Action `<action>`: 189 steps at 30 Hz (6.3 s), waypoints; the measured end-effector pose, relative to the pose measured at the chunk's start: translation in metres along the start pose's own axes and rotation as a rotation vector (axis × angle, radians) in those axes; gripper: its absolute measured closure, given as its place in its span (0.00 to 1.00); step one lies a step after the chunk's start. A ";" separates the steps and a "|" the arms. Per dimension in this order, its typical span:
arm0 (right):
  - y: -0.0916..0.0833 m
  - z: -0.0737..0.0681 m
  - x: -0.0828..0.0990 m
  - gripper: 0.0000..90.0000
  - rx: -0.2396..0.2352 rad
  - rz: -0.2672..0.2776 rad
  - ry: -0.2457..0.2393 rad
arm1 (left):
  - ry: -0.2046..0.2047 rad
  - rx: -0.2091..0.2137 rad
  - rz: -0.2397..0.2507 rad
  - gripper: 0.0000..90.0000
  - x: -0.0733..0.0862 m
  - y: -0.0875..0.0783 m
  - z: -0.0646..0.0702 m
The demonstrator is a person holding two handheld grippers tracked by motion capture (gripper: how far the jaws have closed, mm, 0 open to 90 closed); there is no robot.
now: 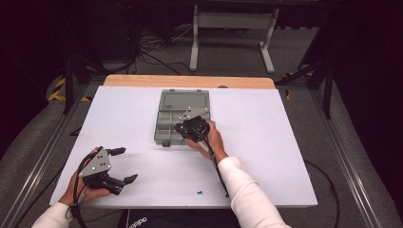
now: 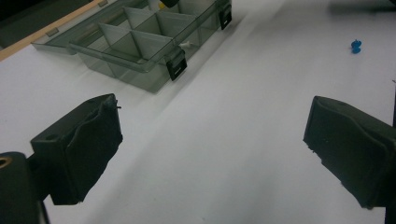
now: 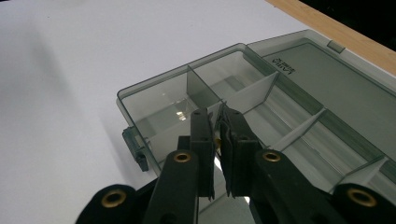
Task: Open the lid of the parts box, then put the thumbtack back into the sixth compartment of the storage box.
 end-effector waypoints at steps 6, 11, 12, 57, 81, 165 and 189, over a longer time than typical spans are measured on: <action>0.006 0.001 0.000 0.93 0.003 -0.022 -0.011 | 0.005 -0.007 0.000 0.05 0.000 -0.003 0.000; 0.009 -0.001 0.001 0.93 0.006 -0.031 -0.009 | 0.003 -0.005 0.003 0.05 -0.001 -0.003 0.001; 0.009 -0.001 0.001 0.93 0.005 -0.032 -0.010 | 0.002 -0.005 0.005 0.05 -0.001 -0.003 0.001; -0.086 -0.025 0.050 0.25 -0.006 0.041 -0.068 | 0.011 -0.011 -0.012 0.05 0.000 -0.002 0.005; -0.106 -0.077 0.114 0.10 -0.132 -0.069 -0.109 | 0.017 -0.026 -0.017 0.05 0.001 -0.003 0.003; -0.099 -0.069 0.112 0.94 -0.163 -0.060 -0.088 | 0.016 -0.036 -0.016 0.05 0.001 -0.003 0.003; -0.089 -0.051 0.082 0.94 -0.111 -0.016 -0.099 | 0.014 -0.034 -0.015 0.05 0.001 -0.003 0.002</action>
Point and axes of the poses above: each handheld gripper's, and its own axes: y roughly forward along the jaws, x roughly out of its underside, z roughly to its right, the point moved 10 cm from there along y, roughly forward along the jaws, and after that the axes turned 3 degrees about -z, right-handed, at the moved point
